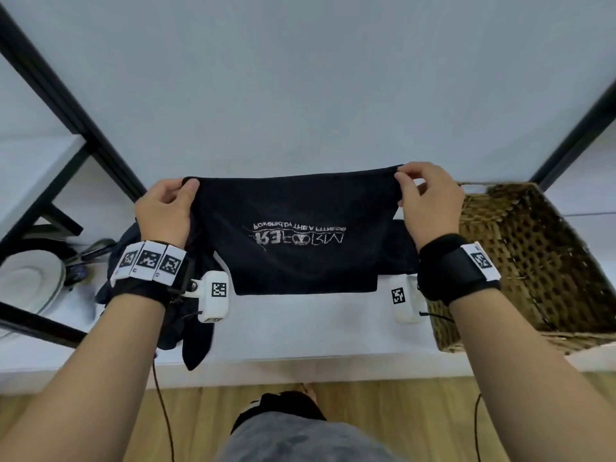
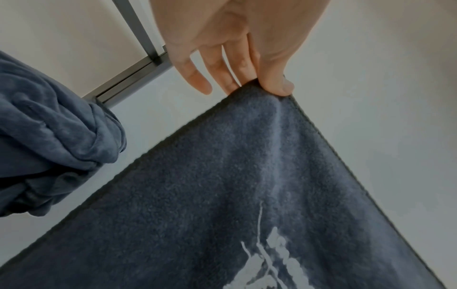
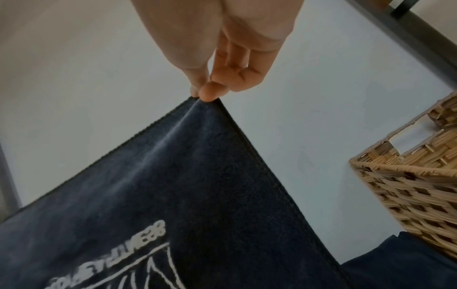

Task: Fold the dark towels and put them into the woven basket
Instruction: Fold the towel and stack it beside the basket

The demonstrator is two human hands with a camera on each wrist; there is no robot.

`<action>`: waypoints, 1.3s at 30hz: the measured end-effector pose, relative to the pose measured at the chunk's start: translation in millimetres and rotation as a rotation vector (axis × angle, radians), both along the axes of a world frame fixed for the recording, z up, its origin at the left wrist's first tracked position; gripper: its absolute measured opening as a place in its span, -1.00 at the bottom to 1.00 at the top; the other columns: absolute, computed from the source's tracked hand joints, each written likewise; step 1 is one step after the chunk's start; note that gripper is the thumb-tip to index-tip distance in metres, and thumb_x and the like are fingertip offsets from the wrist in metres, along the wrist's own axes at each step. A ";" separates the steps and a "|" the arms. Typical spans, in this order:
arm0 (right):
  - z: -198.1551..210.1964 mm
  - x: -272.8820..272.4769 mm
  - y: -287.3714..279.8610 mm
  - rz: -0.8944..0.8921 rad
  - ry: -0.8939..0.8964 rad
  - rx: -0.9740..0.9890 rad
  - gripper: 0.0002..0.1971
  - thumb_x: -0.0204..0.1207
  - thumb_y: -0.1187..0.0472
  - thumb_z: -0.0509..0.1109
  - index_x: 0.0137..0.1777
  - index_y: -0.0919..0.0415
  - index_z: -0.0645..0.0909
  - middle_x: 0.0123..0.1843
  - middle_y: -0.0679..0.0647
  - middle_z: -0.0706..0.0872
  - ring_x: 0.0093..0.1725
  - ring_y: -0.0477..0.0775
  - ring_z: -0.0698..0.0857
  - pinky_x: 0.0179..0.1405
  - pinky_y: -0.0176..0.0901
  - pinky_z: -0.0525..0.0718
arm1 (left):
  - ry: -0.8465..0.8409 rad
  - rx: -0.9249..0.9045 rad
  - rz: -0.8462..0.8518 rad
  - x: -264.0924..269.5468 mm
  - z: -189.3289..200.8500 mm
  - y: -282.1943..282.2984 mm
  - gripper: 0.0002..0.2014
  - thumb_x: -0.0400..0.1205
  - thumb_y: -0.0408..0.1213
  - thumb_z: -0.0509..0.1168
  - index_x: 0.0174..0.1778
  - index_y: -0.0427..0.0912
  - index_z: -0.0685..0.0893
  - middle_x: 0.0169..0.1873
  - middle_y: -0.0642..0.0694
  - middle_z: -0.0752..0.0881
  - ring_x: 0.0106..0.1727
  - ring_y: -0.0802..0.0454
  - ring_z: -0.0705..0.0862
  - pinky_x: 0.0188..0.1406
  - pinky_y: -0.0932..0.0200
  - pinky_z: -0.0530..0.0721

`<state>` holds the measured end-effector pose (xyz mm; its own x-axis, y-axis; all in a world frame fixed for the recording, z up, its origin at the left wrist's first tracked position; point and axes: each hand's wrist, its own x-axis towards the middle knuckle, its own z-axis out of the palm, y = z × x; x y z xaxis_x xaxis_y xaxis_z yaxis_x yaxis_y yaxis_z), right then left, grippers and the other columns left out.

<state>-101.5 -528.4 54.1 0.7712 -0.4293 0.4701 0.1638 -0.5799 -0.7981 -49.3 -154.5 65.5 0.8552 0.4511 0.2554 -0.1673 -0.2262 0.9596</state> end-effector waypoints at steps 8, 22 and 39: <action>-16.4 17.1 1.7 0.082 0.169 0.200 -0.78 0.66 0.24 0.34 0.27 0.06 0.62 0.00 0.00 0.67 -0.41 -0.14 0.76 -0.38 -0.28 0.77 | 0.098 0.115 -0.061 15.7 -9.3 1.7 -0.82 0.52 -0.25 0.50 0.03 0.01 0.79 -0.34 0.04 0.77 -0.43 0.31 0.71 -0.23 0.45 0.69; 4.4 60.7 23.1 0.172 0.180 0.477 -0.87 0.70 0.32 0.28 0.12 0.22 0.66 0.07 0.09 0.74 -0.02 -0.03 0.84 -0.02 -0.18 0.80 | 0.178 0.184 -0.142 50.6 9.2 22.6 -0.76 0.40 -0.47 0.57 -0.13 -0.06 0.83 -0.21 -0.12 0.82 -0.23 0.05 0.82 -0.04 0.25 0.75; -185.1 -87.8 38.2 0.120 0.747 0.146 -0.88 0.65 0.22 0.36 -0.05 -0.01 0.69 -0.19 -0.13 0.75 -0.38 -0.20 0.70 -0.32 -0.51 0.56 | 0.850 0.556 -0.395 -88.3 -159.4 50.4 -0.77 0.41 -0.38 0.59 -0.14 0.06 0.85 -0.24 0.24 0.75 -0.15 0.36 0.68 0.05 0.39 0.55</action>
